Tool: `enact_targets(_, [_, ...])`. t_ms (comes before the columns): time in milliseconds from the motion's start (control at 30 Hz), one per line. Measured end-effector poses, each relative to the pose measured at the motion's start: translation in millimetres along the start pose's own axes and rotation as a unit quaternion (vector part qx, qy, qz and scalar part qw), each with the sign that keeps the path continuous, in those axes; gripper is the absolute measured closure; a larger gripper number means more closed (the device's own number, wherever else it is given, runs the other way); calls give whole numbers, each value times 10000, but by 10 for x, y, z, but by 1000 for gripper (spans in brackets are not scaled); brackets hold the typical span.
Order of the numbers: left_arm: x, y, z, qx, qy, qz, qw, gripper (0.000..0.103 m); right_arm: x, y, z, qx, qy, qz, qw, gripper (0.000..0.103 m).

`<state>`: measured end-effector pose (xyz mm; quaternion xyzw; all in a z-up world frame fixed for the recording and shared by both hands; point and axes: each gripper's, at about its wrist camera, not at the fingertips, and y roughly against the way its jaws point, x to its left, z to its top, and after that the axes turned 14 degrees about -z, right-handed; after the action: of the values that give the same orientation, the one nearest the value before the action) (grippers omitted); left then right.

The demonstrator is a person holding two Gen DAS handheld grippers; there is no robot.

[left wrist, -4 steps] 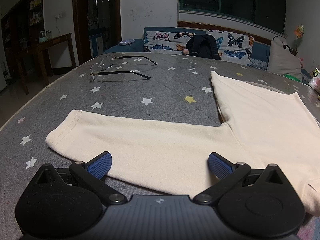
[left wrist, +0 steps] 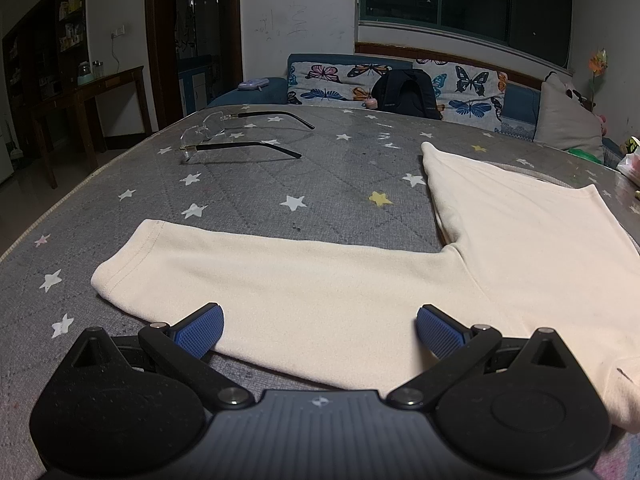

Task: Fold clothes
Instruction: 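Move both grippers over the cream sweatshirt toward its sleeves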

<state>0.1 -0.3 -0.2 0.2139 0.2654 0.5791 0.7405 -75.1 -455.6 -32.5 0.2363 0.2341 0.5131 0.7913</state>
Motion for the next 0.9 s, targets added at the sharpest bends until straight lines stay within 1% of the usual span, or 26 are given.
enact_targets(333, [-6, -6, -1, 14, -31, 26, 10000, 0, 9, -3, 7, 4, -8, 8, 10000, 0])
enact_targets(567, [-77, 19, 8, 55, -144, 96, 9998, 0, 9, 5, 4, 8, -4, 6, 10000, 0])
enact_targets(667, [-140, 62, 12, 75, -166, 29, 9998, 0, -3, 6, 5, 5, -17, 19, 10000, 0])
enact_targets(900, [-383, 210, 69, -59, -311, -275, 9991, 0, -23, 10, 12, 7, -73, 65, 10000, 0])
